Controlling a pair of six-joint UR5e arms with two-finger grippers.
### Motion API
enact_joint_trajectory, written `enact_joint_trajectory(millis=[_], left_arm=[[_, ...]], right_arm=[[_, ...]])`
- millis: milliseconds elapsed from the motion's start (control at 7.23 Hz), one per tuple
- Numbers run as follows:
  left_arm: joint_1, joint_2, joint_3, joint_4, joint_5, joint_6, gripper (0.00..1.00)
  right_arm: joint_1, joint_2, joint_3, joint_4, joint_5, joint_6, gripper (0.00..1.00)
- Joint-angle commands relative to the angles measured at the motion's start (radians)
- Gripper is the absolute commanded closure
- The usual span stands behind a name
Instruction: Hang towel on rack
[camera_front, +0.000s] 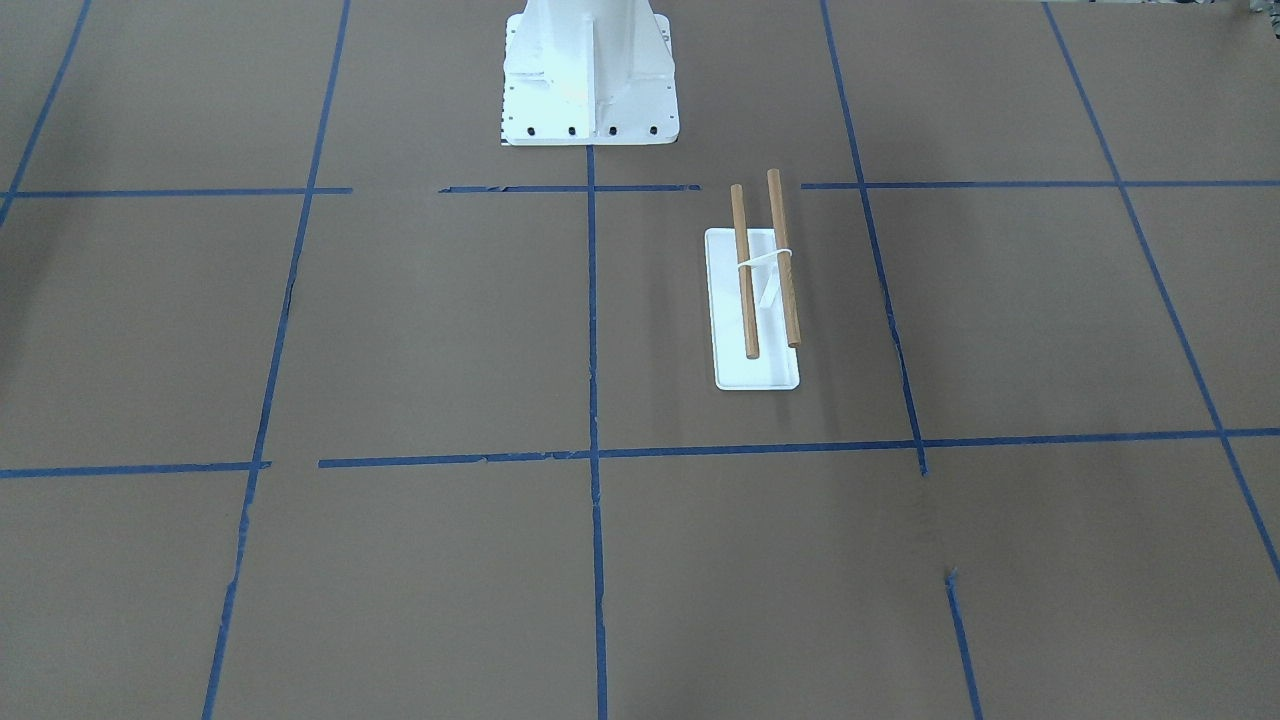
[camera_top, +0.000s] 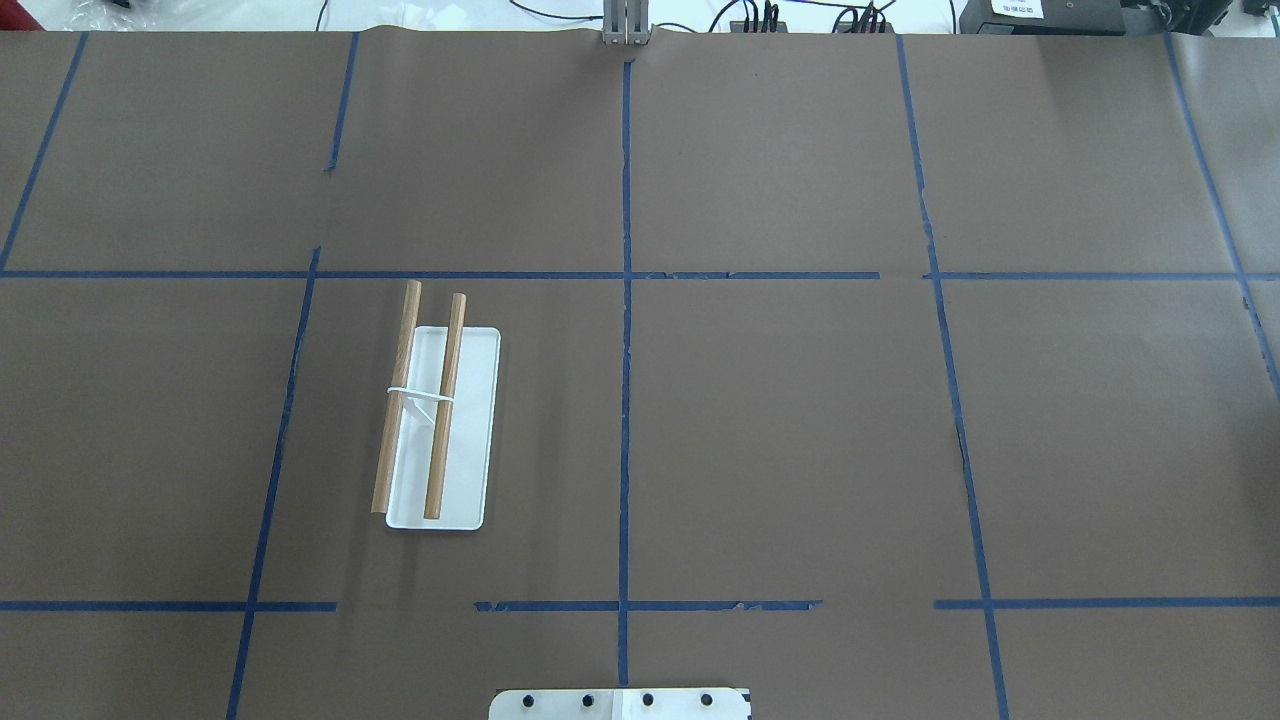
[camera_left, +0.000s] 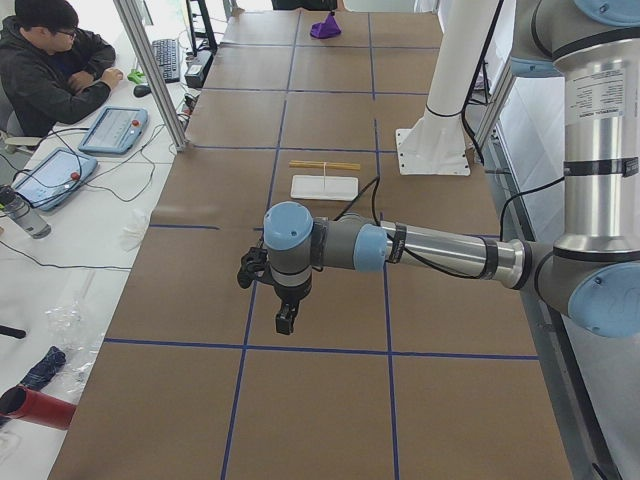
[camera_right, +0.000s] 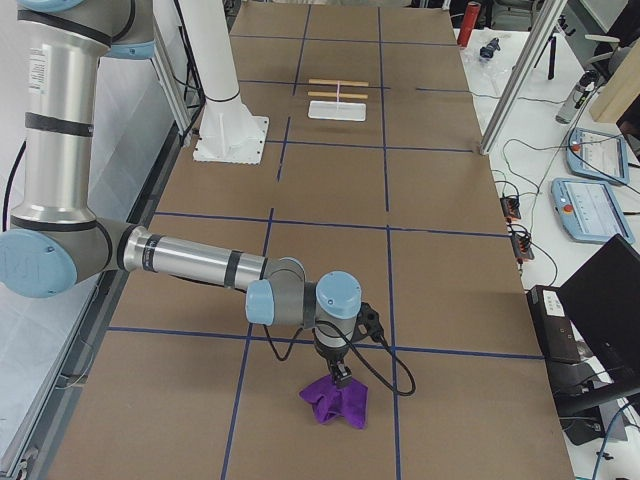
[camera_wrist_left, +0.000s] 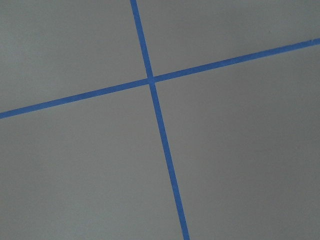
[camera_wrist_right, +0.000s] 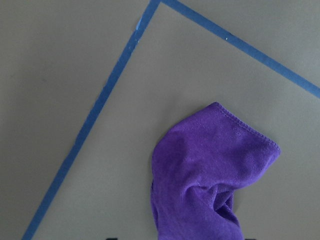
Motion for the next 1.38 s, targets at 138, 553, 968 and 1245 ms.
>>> enact_joint_trajectory(millis=[138, 553, 968, 1245], left_arm=[[0.002, -0.001, 0.001, -0.004, -0.002, 0.001, 0.00], [0.002, -0.003, -0.003, -0.004, -0.002, 0.001, 0.00], [0.002, -0.012, -0.005, -0.002, -0.002, 0.001, 0.00], [0.002, -0.067, -0.005, -0.001, 0.008, -0.003, 0.00]], right_arm=[[-0.007, 0.076, -0.152, 0.000, -0.021, -0.191, 0.18], [-0.007, 0.062, -0.154, 0.000, -0.015, -0.213, 0.89], [-0.006, 0.062, -0.081, -0.018, -0.004, -0.221, 1.00], [-0.006, 0.089, 0.080, -0.110, 0.034, -0.213, 1.00]])
